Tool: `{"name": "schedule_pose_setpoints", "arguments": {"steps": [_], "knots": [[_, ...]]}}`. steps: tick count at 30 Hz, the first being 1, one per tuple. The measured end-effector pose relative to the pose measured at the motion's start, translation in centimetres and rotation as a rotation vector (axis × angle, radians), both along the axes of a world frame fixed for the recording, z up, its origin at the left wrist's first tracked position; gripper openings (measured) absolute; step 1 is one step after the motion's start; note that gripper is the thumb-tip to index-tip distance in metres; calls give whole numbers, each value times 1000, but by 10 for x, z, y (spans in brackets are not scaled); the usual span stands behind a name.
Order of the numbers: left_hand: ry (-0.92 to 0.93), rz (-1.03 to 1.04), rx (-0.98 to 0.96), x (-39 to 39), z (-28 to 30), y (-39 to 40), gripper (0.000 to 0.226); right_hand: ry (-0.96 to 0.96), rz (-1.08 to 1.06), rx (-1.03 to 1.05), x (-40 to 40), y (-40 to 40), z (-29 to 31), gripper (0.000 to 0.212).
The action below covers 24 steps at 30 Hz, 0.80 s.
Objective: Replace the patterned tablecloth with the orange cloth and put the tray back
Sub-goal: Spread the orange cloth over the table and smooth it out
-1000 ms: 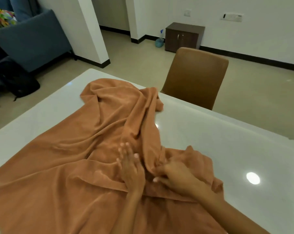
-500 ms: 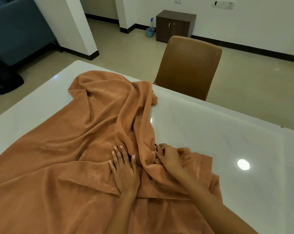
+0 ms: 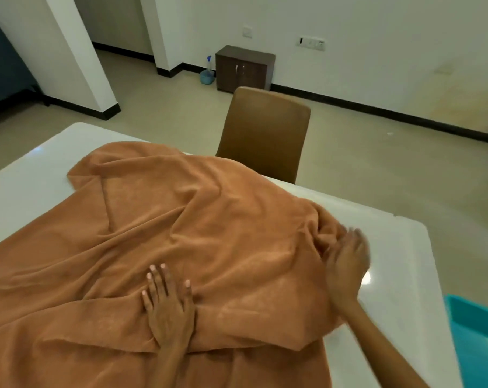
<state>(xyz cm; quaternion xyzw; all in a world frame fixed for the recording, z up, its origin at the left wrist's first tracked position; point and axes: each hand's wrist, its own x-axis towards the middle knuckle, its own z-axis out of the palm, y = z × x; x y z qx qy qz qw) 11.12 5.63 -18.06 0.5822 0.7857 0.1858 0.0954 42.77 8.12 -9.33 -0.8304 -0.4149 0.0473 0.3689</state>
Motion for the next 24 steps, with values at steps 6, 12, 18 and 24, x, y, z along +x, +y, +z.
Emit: {"name": "schedule_pose_setpoints", "arguments": {"steps": [6,12,18,24], "knots": [[-62,-289,131,50,25,-59,68,-219,405,-290,-43,-169,-77,71],[-21,-762,-75,102,21,-191,60,-173,586,-388,-34,-261,-88,55],[20,-870,-263,101,9,-251,77,-32,535,-306,-22,-290,-59,45],[-3,-1217,-187,98,7,-284,96,424,233,-300,-23,-306,-39,46]]}}
